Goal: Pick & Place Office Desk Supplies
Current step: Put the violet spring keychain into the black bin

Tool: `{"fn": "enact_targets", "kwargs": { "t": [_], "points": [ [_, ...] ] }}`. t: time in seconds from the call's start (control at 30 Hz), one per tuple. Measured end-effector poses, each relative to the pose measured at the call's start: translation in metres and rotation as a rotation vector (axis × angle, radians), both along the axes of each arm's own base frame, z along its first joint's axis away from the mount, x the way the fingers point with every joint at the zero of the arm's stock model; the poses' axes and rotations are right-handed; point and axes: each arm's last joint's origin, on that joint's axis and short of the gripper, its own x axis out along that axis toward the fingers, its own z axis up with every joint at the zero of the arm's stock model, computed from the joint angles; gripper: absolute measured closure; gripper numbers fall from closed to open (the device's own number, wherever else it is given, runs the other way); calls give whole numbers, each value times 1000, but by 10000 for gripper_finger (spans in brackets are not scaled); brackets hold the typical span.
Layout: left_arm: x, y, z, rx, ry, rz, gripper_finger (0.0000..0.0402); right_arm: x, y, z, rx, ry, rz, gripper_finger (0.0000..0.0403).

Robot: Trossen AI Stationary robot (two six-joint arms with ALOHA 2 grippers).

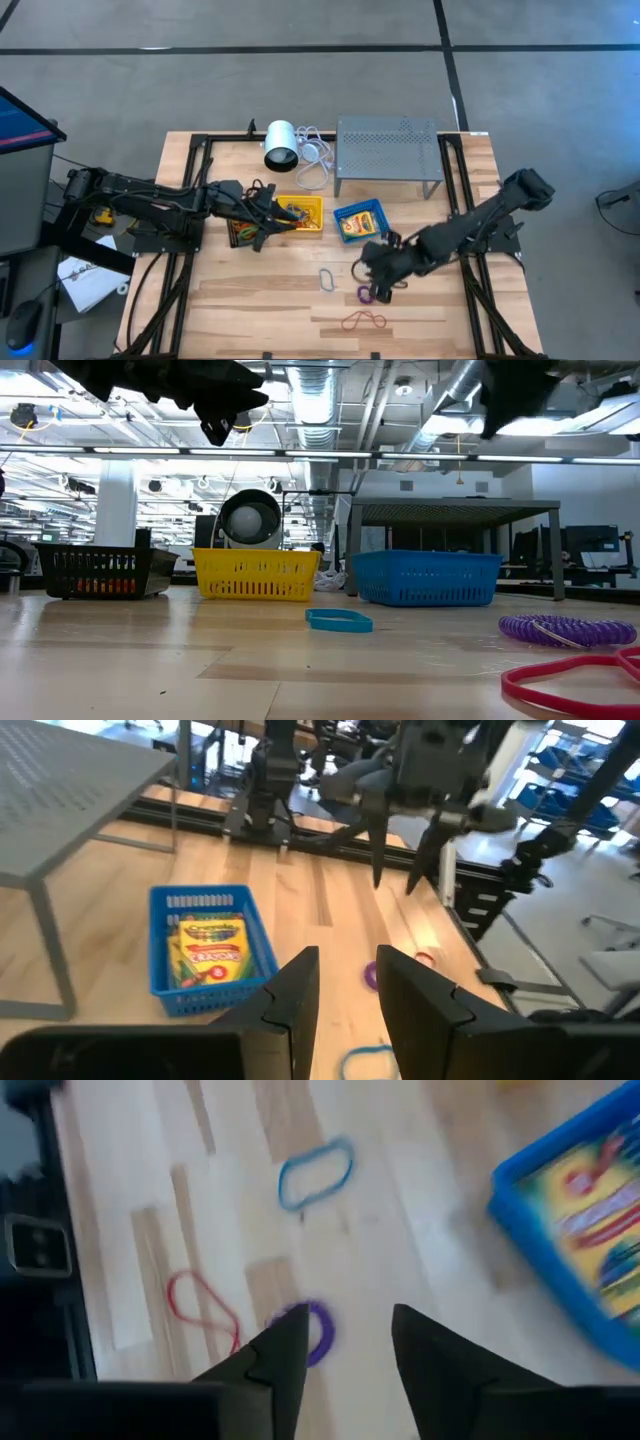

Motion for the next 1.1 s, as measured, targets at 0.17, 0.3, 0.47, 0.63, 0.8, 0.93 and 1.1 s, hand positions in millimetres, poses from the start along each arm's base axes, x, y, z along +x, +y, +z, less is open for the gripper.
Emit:
{"fn": "enact_targets", "kwargs": {
  "t": [0.17,0.3,0.47,0.63,0.8,0.93,1.1],
  "points": [
    [0,-1,0,-15,2,-28,302,5,19,-27,14,73,-28,268],
    [0,-1,0,-15,2,-28,302,11,29,-47,10,122,-57,252],
    [-1,-1,-1,-15,18,-28,302,18,33,-71,5,184,-81,214],
    [-1,-1,-2,-14,28,-27,302,23,32,-91,-23,242,-120,194],
    [-1,-1,-2,-14,28,-27,302,25,33,-100,-35,261,-121,203],
    [-1,-1,-2,-14,28,-27,302,25,32,-101,-38,266,-125,216],
    [-1,-1,-3,-14,30,-27,302,25,32,-100,-39,267,-126,226]
  ]
}}
